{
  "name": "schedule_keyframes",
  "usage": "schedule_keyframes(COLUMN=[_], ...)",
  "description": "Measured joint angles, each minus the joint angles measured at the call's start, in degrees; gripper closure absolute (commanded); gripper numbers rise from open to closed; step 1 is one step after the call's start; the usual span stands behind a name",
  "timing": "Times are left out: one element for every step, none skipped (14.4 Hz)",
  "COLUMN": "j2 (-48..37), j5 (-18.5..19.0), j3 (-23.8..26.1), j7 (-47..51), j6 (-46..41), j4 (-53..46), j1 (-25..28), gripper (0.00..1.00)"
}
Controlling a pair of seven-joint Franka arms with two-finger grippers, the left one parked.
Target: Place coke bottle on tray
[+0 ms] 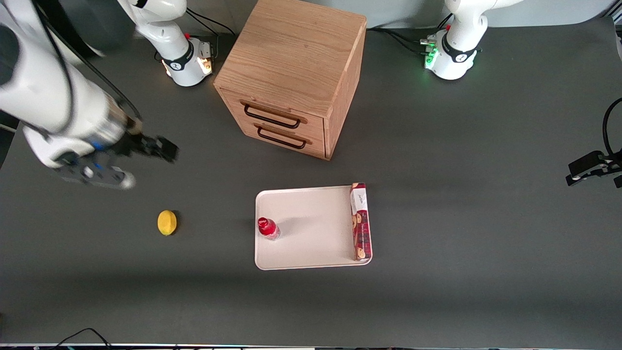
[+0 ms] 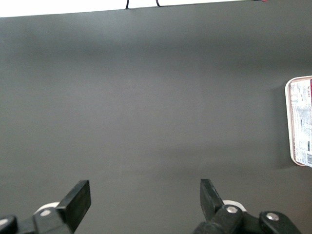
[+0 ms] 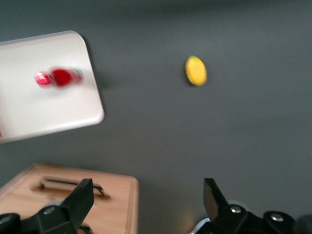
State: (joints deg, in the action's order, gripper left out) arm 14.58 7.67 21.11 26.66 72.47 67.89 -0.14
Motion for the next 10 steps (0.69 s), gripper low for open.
schedule_keyframes(j2=[-4.79, -9.62, -14.11, -18.11, -21.92, -25.03, -27.29, -28.64, -29.38, -29.74], j5=[-2.02, -3.34, -3.86, -4.04, -4.15, -4.28, -4.40, -4.57, -5.02, -5.73], j3=[-3.41, -6.89, -9.93, -12.52, -14.56, -15.67, -16.04, -16.02, -15.99, -16.00], j7=[-3.85, -7.98, -11.72, -14.22, -15.79, -16.43, -16.48, -16.41, -15.99, -14.57], j6=[0.55, 2.45, 5.42, 8.90, 12.45, 15.12, 16.85, 17.86, 18.25, 18.23], j4=[5.33, 11.78, 18.59, 25.33, 32.26, 38.14, 42.12, 43.79, 43.61, 42.44], j1=[-0.51, -0.86, -1.16, -1.26, -1.38, -1.48, -1.48, -1.45, -1.42, -1.42], gripper=[0.00, 0.00, 0.00, 0.00, 0.00, 0.00, 0.00, 0.00, 0.00, 0.00])
